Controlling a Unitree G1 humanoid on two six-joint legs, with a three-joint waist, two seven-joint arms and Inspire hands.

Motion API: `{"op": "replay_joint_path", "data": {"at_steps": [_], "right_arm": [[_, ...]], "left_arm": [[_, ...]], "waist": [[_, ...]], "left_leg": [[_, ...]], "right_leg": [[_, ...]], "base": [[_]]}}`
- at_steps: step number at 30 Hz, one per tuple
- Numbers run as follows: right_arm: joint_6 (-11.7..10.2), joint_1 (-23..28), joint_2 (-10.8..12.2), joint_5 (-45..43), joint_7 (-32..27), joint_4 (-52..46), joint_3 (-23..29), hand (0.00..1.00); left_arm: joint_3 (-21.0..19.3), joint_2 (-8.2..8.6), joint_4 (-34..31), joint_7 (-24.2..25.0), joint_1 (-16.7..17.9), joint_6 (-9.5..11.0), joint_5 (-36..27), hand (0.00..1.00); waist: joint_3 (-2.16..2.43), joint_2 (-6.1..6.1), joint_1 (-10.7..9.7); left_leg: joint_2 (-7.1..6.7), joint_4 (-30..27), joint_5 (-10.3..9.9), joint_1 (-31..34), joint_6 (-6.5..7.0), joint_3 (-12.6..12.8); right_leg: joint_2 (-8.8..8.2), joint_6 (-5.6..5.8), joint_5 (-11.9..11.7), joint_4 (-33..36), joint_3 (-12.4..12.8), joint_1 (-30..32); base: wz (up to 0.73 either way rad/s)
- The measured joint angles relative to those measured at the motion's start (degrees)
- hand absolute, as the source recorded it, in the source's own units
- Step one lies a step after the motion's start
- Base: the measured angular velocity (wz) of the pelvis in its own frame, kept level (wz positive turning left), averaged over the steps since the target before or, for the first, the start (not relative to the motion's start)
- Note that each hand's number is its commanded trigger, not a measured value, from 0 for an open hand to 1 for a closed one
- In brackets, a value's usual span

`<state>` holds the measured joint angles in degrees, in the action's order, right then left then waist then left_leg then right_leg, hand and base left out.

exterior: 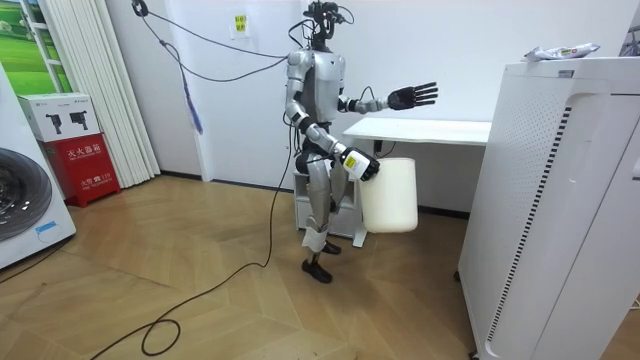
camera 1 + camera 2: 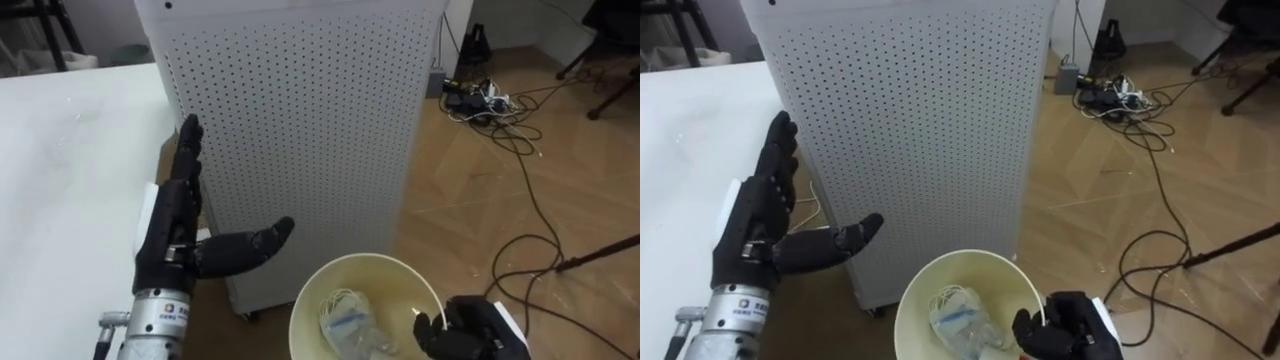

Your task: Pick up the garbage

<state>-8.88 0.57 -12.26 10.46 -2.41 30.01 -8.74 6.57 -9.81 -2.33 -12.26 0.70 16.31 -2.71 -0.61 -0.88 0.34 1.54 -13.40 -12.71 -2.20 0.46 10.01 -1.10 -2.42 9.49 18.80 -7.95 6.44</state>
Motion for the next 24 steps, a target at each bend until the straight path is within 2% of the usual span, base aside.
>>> {"op": "replay_joint_path", "data": {"at_steps": [2,5,7,8,9,10,11,12,14,15,16,17,18,19,21,23,24], "right_arm": [[0.0,0.1,0.0,-0.2,0.1,0.0,-0.1,1.00],[0.0,0.1,0.0,-1.1,0.1,0.0,-0.1,1.00],[0.0,0.3,0.3,-2.0,0.5,0.0,-0.1,1.00],[0.0,0.4,0.3,-2.0,0.5,0.0,-0.1,1.00],[0.0,0.4,0.2,-2.0,0.6,0.0,-0.2,1.00],[0.0,0.4,0.1,-1.9,0.6,0.0,-0.2,1.00],[0.0,0.5,0.1,-1.8,0.6,0.0,-0.2,1.00],[0.0,0.4,0.0,-1.8,0.6,0.0,-0.1,1.00],[0.0,0.5,0.0,-2.1,0.6,0.0,-0.1,1.00],[0.0,0.6,0.0,-2.5,0.7,0.1,-0.1,1.00],[0.0,0.8,-0.1,-2.6,0.9,0.1,-0.2,1.00],[0.0,1.0,-0.1,-2.6,1.0,0.1,-0.3,1.00],[0.0,1.3,-0.2,-3.0,1.3,0.1,-0.9,1.00],[0.0,1.4,-0.1,-4.4,1.7,0.1,-1.4,1.00],[0.0,1.5,-0.2,-4.6,2.3,0.1,-1.4,1.00],[0.0,1.5,-1.1,-4.1,2.3,0.1,-1.3,1.00],[0.1,1.4,-1.4,-3.3,2.3,0.1,-1.3,1.00]], "left_arm": [[0.0,-0.13,-0.2,-0.2,0.0,0.3,0.3,0.00],[-0.3,-0.37,-0.3,-0.7,0.0,0.3,0.7,0.00],[-1.1,-0.41,-0.3,-0.9,0.0,0.3,0.3,0.00],[-1.1,-0.38,-0.3,-1.0,0.0,0.3,0.4,0.00],[-1.0,-0.28,-0.4,-1.0,0.0,0.5,0.4,0.00],[-0.9,-0.28,-0.4,-1.0,-0.2,0.7,0.6,0.00],[-0.8,-0.28,-0.4,-1.0,-0.2,0.9,0.6,0.00],[-0.7,-0.27,-0.4,-1.0,-0.4,1.3,0.6,0.00],[-0.6,-0.17,-0.5,-1.0,-0.5,2.1,0.0,0.00],[-0.9,-0.20,-0.6,-1.1,-0.4,2.2,0.2,0.00],[-1.0,-0.19,-0.7,-1.1,-0.4,2.6,0.2,0.00],[-1.0,-0.19,-0.8,-1.1,-0.4,3.0,0.3,0.00],[-1.0,-0.19,-0.8,-1.1,-0.2,3.8,0.5,0.00],[-1.0,-0.18,-0.8,-1.1,-0.2,4.6,0.9,0.00],[-1.0,-0.22,-0.9,-1.0,-0.2,5.1,1.1,0.00],[-0.9,-0.35,-1.0,-0.8,-0.2,5.2,0.8,0.00],[-0.8,-0.52,-1.0,-0.6,-0.2,5.1,0.5,0.00]], "waist": [[-0.01,0.01,0.0],[-0.07,-0.04,0.6],[-0.54,-0.44,0.9],[-0.56,-0.49,0.9],[-0.67,-0.18,1.0],[-1.05,0.32,0.9],[-1.14,0.27,0.9],[-1.07,0.33,0.9],[-1.25,0.00,1.4],[-1.20,0.08,2.1],[-0.96,0.47,3.0],[-0.86,0.67,3.3],[-0.50,1.10,3.4],[-0.28,0.93,3.4],[0.18,0.68,3.1],[0.22,0.35,3.6],[0.02,-0.30,4.5]], "left_leg": [[0.44,-0.5,0.0,-0.2,0.00,0.1],[1.04,-4.3,-0.6,0.5,-0.56,0.2],[1.85,-12.9,-2.0,2.7,-1.46,0.4],[2.07,-15.8,-2.2,3.7,-1.57,0.4],[3.01,-21.9,-2.1,6.0,-1.59,0.0],[4.01,-27.4,-1.4,9.0,-1.54,-0.8],[3.85,-29.0,-1.6,10.5,-1.39,-1.9],[3.15,-28.7,-2.0,13.4,-0.98,-2.5],[1.49,-24.2,-1.5,18.1,-1.42,-2.8],[0.45,-17.6,0.5,20.1,-1.61,-2.8],[-0.13,-10.2,3.5,21.1,-1.60,-3.0],[-0.25,-6.6,4.9,21.3,-1.53,-3.1],[-0.45,-1.7,7.7,21.3,-0.95,-3.5],[-0.70,-1.1,11.2,21.0,-0.65,-4.0],[-1.71,-2.2,14.3,20.4,1.27,-3.8],[-2.94,-5.6,14.9,20.5,2.77,-3.4],[-3.94,-8.6,12.5,20.5,4.53,-2.3]], "right_leg": [[0.11,0.01,0.0,0.0,0.0,-0.5],[0.14,-0.41,0.6,0.6,-0.2,-0.9],[-0.31,-1.06,3.4,4.0,-0.4,-0.5],[-0.43,-1.23,4.1,4.8,-0.2,-0.6],[-0.07,-1.99,5.1,5.4,0.1,-1.4],[0.80,-2.43,5.4,5.4,0.5,-2.4],[0.92,-2.73,5.6,5.5,0.6,-2.6],[1.13,-3.14,5.8,5.5,0.8,-2.6],[1.11,-3.00,6.5,5.7,1.8,-2.5],[1.14,-3.15,6.7,5.7,2.4,-2.5],[1.23,-3.12,7.3,5.9,2.4,-2.7],[1.35,-3.18,7.5,6.0,2.4,-3.1],[1.62,-2.54,8.6,6.4,2.4,-3.8],[1.47,-2.03,10.4,7.6,3.1,-4.5],[0.55,-0.84,12.4,8.0,3.3,-5.9],[-1.13,0.64,14.2,8.8,3.0,-6.8],[-2.78,1.55,15.9,9.8,3.1,-7.6]], "base": [[-0.02],[-0.17],[-0.17],[-0.03],[0.08],[0.11],[0.17],[0.13],[-0.07],[-0.37],[-0.40],[-0.28],[-0.23],[-0.18],[-0.07],[-0.17],[-0.20]]}}
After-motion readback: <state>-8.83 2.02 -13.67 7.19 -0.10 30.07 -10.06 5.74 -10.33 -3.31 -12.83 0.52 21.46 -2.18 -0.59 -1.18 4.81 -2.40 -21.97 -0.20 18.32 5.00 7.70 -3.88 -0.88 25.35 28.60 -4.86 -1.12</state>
